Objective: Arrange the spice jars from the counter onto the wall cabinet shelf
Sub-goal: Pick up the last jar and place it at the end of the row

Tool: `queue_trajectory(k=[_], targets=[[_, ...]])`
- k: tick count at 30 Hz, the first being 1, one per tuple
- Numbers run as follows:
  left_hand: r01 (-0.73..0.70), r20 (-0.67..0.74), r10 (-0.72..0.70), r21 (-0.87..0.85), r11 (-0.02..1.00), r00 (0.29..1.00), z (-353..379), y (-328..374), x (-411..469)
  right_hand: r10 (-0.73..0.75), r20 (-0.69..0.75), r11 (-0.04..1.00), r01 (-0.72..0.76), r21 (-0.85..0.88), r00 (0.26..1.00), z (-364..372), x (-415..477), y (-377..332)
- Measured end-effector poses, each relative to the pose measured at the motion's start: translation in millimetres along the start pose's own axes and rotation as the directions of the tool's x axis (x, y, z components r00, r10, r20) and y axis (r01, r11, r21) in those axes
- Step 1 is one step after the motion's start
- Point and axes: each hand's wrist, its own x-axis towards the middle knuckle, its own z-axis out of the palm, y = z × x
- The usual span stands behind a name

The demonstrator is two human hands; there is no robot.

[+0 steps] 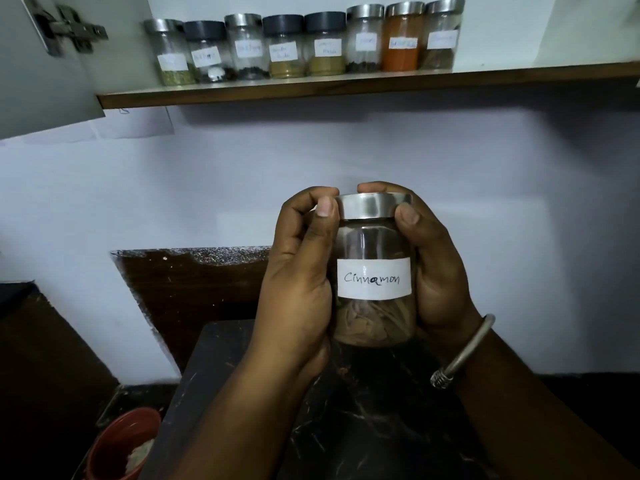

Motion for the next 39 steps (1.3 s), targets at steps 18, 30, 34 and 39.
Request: queue_trajectory(k=[18, 30, 34, 39], targets=[[-0.059, 0.039, 0.056, 0.084, 0.995, 0.998, 24, -2, 36, -0.086, -0.076, 0.895, 0.043, -0.445, 0.993, -18, 15, -40], [-0.445, 0.304, 0.328, 0.528, 0.724, 0.895, 103, 10, 258, -0.377, -0.055, 0.492, 0.150, -0.858, 0.924, -84, 195, -168], [-0.476, 0.415, 0.286, 0.859, 0.190, 0.864, 89, 6, 329, -0.391, -0.160, 0.371, -0.004, -0.929, 0.906, -133, 275, -195], [-0.370, 0.376, 0.020, 0.918, -0.142, 0.926, 77, -13, 365, -0.321, -0.249, 0.175, -0.201, -0.964, 0.914, -192, 346, -201]])
